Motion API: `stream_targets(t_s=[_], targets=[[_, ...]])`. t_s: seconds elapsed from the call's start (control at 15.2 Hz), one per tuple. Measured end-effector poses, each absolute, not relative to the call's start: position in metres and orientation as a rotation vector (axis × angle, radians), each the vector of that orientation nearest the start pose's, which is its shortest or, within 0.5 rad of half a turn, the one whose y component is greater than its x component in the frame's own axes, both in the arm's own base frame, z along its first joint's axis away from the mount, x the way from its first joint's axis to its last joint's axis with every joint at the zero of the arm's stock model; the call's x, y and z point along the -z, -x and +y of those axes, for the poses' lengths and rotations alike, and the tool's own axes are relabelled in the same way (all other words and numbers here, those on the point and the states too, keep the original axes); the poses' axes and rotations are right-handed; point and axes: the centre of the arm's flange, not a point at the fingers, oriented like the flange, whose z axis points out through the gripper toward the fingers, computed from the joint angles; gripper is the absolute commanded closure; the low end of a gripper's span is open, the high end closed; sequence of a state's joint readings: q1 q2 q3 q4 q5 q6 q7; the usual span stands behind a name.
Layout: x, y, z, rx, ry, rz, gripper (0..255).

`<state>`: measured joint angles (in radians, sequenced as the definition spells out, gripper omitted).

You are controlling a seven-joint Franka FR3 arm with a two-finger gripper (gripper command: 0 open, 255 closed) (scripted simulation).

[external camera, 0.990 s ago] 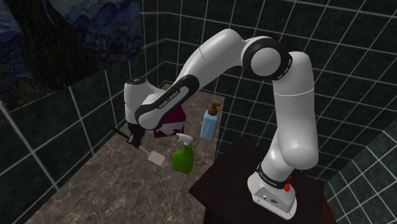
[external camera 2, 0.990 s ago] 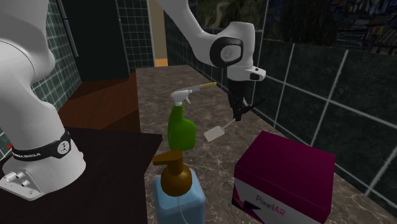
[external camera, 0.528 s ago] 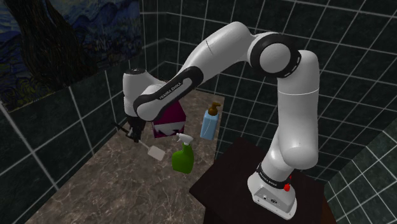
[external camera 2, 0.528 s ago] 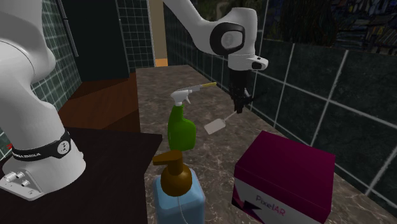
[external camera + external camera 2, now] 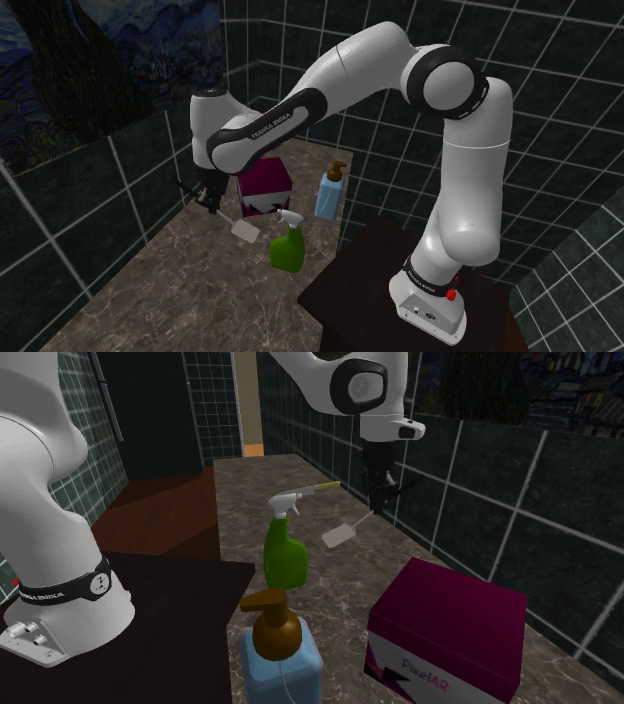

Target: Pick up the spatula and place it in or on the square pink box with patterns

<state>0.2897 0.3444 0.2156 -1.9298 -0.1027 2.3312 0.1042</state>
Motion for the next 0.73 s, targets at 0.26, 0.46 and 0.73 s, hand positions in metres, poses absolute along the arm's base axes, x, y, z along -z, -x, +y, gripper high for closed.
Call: stream_targets(t_s=[0.26, 0.46, 0.73], targets=[[-0.340, -0.550, 0.295, 0.101, 3.044, -0.704, 255], [-0.355, -0.550, 0.294, 0.102, 3.044, -0.704, 255], [-0.372, -0.557, 0.278, 0.102, 3.044, -0.704, 255]])
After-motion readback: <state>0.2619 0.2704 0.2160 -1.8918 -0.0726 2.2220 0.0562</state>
